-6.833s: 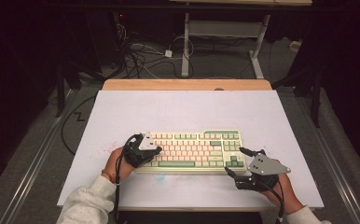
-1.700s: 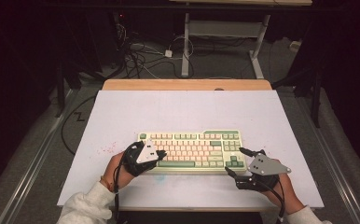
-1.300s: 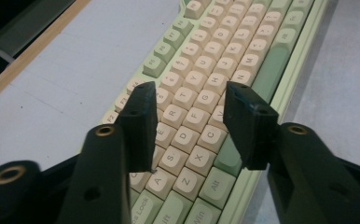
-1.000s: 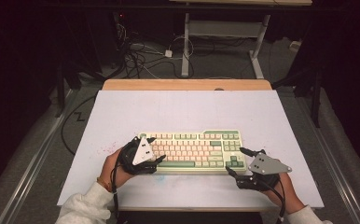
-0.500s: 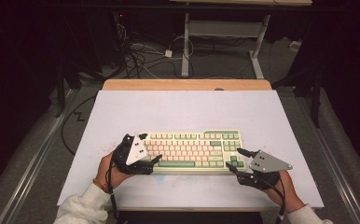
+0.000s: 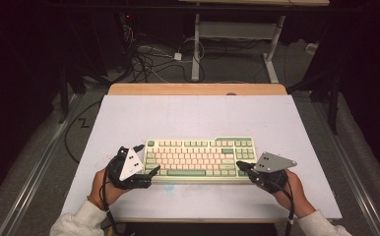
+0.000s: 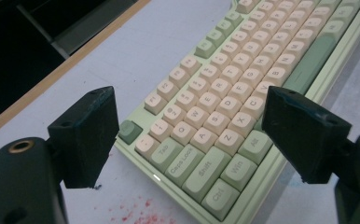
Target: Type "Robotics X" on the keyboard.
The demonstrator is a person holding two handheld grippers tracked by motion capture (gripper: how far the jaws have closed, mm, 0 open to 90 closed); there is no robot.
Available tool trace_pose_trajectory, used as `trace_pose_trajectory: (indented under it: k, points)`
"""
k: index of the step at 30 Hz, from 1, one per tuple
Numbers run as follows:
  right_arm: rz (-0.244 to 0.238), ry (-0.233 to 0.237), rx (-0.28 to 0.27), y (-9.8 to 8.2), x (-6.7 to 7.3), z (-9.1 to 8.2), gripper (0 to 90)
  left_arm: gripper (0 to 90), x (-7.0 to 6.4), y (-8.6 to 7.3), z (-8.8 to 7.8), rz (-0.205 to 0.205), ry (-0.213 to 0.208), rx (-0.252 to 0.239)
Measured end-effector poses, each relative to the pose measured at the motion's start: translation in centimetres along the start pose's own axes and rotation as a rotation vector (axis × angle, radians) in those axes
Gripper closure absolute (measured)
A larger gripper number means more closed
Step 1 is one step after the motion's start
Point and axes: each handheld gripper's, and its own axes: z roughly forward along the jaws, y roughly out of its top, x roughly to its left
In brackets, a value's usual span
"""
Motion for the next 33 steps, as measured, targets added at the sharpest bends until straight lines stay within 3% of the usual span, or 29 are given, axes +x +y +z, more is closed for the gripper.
trace_pose_trajectory:
  k: [11,33]
  points:
    - [-0.017,0.02,0.054,0.7,0.0,2.3,90.0,18.0,0.0,-0.9,-0.3,-0.014,-0.002,0.019]
    - [-0.028,0.046,0.154,1.1,0.2,5.8,90.0,18.1,-0.1,-1.1,0.0,-0.018,-0.018,0.033]
